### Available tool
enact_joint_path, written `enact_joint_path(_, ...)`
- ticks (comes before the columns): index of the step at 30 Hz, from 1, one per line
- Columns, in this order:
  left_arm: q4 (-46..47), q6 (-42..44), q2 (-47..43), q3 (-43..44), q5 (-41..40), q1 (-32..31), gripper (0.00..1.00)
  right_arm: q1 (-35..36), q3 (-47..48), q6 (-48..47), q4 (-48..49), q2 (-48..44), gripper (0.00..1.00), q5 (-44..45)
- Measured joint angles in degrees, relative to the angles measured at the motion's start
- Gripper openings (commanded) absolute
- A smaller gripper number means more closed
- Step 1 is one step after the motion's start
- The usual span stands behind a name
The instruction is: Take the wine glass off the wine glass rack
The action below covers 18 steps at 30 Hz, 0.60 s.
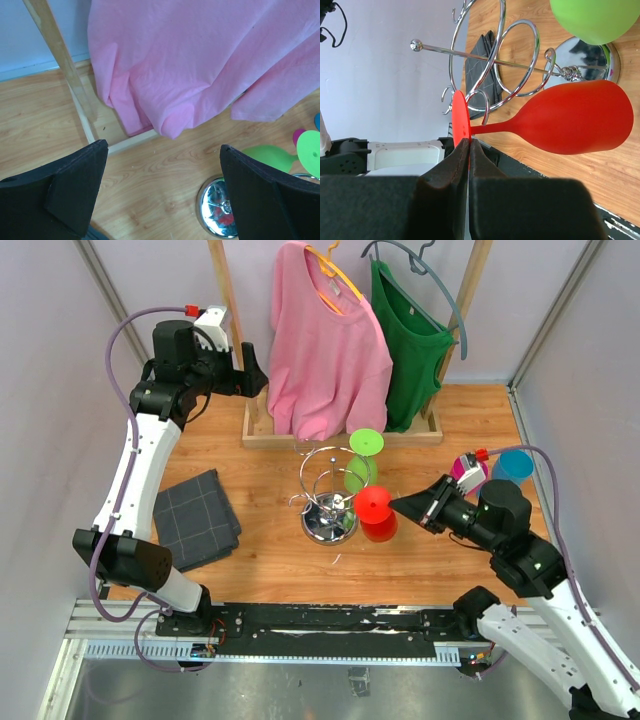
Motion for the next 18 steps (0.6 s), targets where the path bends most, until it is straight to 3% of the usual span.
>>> enact_joint_path(9,0.02,-0.02,0.44,0.02,0.42,0.0,0.99,0.0,-1.03,3.04,-1.88,-6.08,0.01,1.33)
enact_joint_path(18,0.0,0.0,0.74,0.02,0.79,0.0,0.99,0.0,6.88,2.4,-12.11,-8.0,0.01,6.05)
